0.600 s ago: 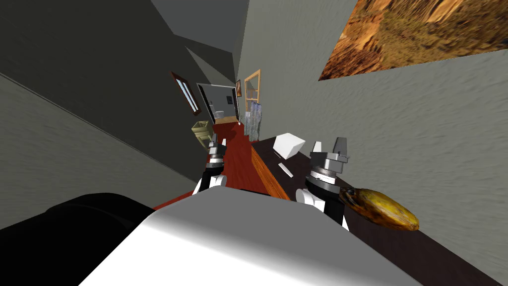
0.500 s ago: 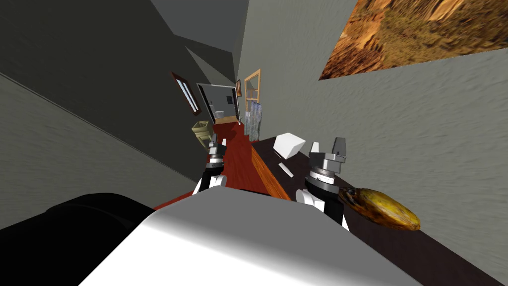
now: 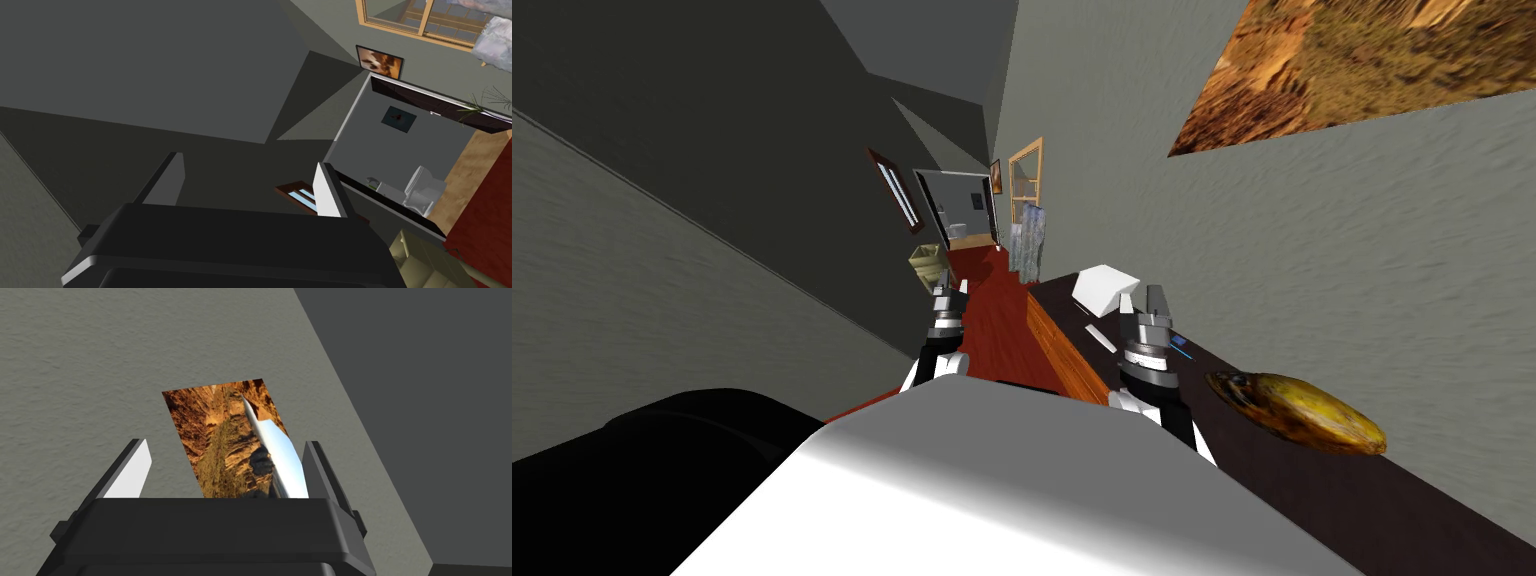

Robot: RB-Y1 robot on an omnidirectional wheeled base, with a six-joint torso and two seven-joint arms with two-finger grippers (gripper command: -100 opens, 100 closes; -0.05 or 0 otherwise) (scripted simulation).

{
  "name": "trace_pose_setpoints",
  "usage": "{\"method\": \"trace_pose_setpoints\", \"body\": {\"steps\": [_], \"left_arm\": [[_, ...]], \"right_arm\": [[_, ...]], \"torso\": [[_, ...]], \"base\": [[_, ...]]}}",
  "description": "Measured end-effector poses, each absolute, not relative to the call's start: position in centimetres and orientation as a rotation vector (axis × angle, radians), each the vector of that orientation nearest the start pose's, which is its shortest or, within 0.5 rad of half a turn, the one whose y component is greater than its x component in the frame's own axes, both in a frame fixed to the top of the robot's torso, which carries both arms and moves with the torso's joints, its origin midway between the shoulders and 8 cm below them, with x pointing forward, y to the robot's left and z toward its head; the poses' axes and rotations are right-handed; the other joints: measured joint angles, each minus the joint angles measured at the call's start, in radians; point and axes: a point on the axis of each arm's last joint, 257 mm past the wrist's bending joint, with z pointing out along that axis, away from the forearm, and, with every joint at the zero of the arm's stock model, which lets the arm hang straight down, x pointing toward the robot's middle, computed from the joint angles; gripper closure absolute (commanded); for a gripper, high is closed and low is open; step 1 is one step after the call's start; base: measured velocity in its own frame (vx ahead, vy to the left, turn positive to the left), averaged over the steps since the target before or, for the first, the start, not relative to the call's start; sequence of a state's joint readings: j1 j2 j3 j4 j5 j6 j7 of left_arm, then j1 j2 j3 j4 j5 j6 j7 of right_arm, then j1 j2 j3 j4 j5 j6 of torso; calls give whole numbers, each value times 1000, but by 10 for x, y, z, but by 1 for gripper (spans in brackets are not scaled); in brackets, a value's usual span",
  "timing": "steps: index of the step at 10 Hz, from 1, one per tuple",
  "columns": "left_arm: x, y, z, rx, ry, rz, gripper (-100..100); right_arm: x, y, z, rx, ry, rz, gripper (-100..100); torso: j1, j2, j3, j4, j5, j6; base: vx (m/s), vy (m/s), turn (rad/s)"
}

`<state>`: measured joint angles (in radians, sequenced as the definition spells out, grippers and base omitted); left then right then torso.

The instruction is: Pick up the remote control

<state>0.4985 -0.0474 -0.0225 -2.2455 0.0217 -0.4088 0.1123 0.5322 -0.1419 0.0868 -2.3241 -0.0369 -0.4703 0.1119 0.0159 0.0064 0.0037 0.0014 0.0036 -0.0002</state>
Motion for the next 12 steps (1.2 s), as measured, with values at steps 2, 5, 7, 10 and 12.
{"method": "trace_pose_setpoints", "body": {"steps": [2,5,7,10,12], "left_arm": [[365,282,-9,-855,605,-1412,0],[365,282,-9,-855,605,-1412,0],[365,282,-9,-855,605,-1412,0],[365,282,-9,-855,605,-1411,0],[365,282,-9,-855,605,-1411,0]], "right_arm": [[346,-229,1,562,828,1305,-100],[350,-215,-40,583,948,1306,-100],[352,-201,-80,602,1049,1303,-100],[350,-190,-130,635,1164,1287,-100],[343,-177,-178,655,1282,1272,-100]], "torso": [[-5,-2,-1,0,-1,0],[-8,-4,-2,-1,-2,0],[-6,-4,-2,-1,-1,0],[-11,-5,-3,-1,-2,0],[-9,-7,-4,-1,-2,0]], "base": [[-33,128,17],[-41,129,45],[-31,142,59],[-2,92,69],[7,111,82]]}}
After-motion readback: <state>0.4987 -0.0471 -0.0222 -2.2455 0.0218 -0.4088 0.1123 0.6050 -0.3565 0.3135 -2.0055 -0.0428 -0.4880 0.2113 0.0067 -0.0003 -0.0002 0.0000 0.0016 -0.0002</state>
